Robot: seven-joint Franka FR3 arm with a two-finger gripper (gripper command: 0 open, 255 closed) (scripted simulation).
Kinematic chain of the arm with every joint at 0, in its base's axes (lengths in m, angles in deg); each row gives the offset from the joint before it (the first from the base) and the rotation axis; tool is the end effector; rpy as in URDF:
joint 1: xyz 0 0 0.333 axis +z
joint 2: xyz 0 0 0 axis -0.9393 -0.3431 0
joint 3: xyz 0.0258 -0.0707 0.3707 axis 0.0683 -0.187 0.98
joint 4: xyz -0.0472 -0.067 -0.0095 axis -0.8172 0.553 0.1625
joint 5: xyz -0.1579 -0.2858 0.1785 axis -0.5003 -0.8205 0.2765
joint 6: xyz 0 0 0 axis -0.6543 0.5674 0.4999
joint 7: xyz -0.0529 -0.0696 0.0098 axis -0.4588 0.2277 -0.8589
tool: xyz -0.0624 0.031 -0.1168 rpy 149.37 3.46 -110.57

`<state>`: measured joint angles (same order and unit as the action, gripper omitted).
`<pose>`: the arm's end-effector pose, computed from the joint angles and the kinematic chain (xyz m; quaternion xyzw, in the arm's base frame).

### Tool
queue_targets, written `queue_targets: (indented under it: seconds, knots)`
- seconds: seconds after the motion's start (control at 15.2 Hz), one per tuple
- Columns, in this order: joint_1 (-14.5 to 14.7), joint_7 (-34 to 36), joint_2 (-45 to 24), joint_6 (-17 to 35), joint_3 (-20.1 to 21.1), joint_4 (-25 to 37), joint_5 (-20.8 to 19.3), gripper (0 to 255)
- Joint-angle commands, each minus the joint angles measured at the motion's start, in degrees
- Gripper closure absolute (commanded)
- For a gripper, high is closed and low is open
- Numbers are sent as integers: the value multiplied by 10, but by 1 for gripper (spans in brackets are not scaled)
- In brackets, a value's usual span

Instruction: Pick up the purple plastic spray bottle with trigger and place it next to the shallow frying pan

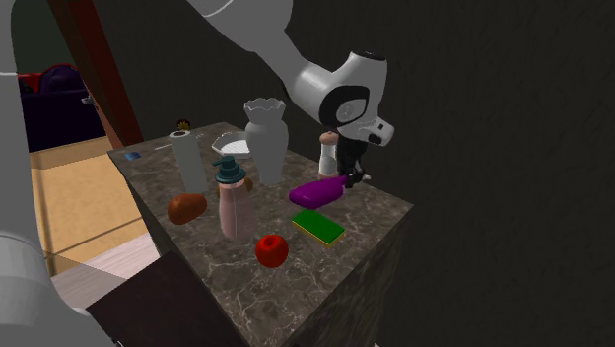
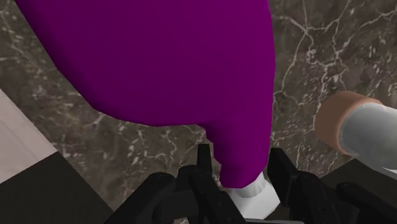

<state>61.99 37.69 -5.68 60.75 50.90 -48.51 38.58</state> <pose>0.6059 -0.1172 0.3610 -0.9274 0.3574 -0.0546 0.0960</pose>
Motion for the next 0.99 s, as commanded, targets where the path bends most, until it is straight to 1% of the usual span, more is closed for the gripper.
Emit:
queue_targets:
  seconds: [0.0, 0.59, 0.92]
  knots:
    - [0, 4, 11, -13, -2, 2, -4, 255]
    - [3, 23, 46, -67, -7, 23, -21, 255]
    - [44, 89, 85, -37, 14, -33, -35, 255]
